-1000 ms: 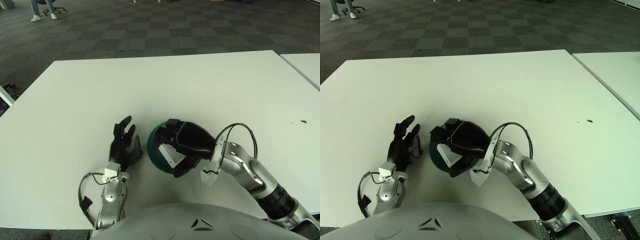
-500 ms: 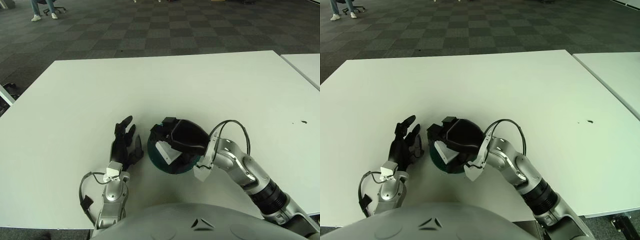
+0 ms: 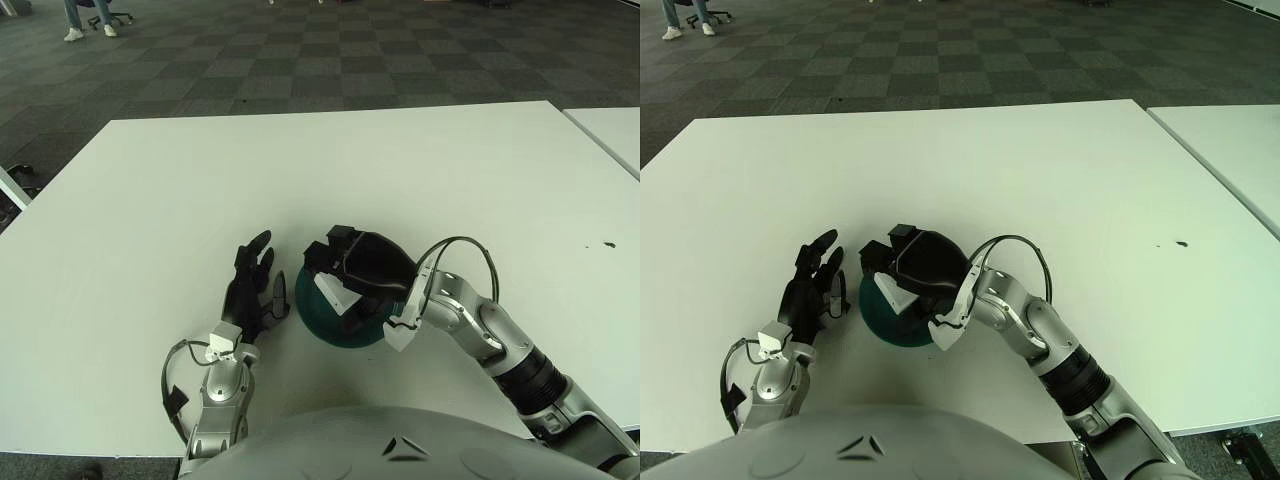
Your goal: Put the charger into the plate.
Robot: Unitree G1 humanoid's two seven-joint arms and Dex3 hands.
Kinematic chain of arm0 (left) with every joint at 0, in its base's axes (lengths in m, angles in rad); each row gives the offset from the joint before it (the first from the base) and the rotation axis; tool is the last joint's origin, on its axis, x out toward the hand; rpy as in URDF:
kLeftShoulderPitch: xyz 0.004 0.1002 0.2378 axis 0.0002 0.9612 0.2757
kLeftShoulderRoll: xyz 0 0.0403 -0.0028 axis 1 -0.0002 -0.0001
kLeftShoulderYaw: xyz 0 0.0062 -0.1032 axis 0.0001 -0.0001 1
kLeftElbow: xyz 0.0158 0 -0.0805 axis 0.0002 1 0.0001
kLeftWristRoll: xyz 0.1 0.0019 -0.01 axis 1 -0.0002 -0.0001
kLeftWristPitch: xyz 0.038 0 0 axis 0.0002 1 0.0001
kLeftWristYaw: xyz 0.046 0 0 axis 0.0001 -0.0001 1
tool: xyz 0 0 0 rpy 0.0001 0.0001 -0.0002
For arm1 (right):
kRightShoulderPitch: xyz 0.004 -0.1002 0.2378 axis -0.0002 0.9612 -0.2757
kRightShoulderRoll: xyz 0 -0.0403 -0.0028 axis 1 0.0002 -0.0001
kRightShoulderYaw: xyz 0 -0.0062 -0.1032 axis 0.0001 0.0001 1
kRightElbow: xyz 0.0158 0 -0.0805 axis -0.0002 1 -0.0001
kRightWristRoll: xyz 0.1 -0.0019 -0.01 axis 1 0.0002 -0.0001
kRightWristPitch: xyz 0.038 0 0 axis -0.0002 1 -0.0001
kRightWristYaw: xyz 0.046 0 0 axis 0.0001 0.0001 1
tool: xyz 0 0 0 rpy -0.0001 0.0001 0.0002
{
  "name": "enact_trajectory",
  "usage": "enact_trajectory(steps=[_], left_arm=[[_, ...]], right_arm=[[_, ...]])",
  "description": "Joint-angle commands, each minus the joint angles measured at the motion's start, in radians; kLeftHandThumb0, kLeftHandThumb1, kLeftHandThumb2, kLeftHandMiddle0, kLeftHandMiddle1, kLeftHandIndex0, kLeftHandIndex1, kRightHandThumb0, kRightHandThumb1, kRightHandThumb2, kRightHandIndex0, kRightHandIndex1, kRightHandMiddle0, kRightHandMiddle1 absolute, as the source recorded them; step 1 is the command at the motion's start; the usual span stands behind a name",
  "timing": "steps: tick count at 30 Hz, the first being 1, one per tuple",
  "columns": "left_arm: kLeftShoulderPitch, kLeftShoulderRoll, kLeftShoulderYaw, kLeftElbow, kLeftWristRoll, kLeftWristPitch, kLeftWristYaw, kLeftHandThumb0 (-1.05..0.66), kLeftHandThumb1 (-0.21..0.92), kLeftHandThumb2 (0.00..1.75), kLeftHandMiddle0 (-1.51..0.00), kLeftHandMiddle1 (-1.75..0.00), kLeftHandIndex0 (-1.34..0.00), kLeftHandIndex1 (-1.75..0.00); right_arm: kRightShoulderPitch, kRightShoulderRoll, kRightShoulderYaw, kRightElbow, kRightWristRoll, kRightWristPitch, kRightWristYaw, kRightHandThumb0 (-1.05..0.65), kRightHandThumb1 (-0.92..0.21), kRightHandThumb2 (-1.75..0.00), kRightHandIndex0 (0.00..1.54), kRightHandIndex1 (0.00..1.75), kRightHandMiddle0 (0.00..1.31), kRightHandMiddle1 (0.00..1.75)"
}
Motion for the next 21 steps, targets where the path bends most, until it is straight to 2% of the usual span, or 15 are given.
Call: enact_trajectory(steps=[1,3,6,9,21], left_arm=[[0.004,0.011,0.002,0.025,-0.001,0.028,-0.008,-0.87,0.92,0.89,-0.21,-0.01,0.0,-0.45],[0.004,0.015,0.003,0.026,-0.004,0.025,-0.013,-0.87,0.92,0.9,-0.21,-0.01,0.0,-0.45],[0.004,0.019,0.004,0.024,-0.011,0.025,-0.02,-0.87,0.92,0.9,-0.22,-0.01,0.0,-0.46],[0.004,0.017,0.004,0.02,-0.016,0.027,-0.022,-0.86,0.92,0.91,-0.22,-0.01,0.0,-0.47],[0.008,0.002,0.01,0.007,-0.021,0.055,-0.011,-0.86,0.92,0.9,-0.23,-0.01,0.0,-0.51]], right_arm=[[-0.034,-0.012,-0.016,0.001,-0.026,-0.011,-0.02,-0.7,-0.92,-0.7,0.38,0.88,0.05,1.22],[-0.038,-0.014,-0.016,0.001,-0.033,-0.009,-0.017,-0.73,-0.92,-0.75,0.41,0.69,0.02,1.09],[-0.043,-0.019,-0.015,-0.001,-0.038,-0.004,-0.006,-0.76,-0.92,-0.82,0.44,0.49,0.01,0.97],[-0.046,-0.022,-0.015,-0.005,-0.042,0.004,0.004,-0.79,-0.92,-0.87,0.47,0.37,0.0,0.9],[-0.049,-0.036,-0.025,-0.016,-0.038,0.012,0.025,-0.83,-0.92,-0.93,0.5,0.26,0.0,0.82]])
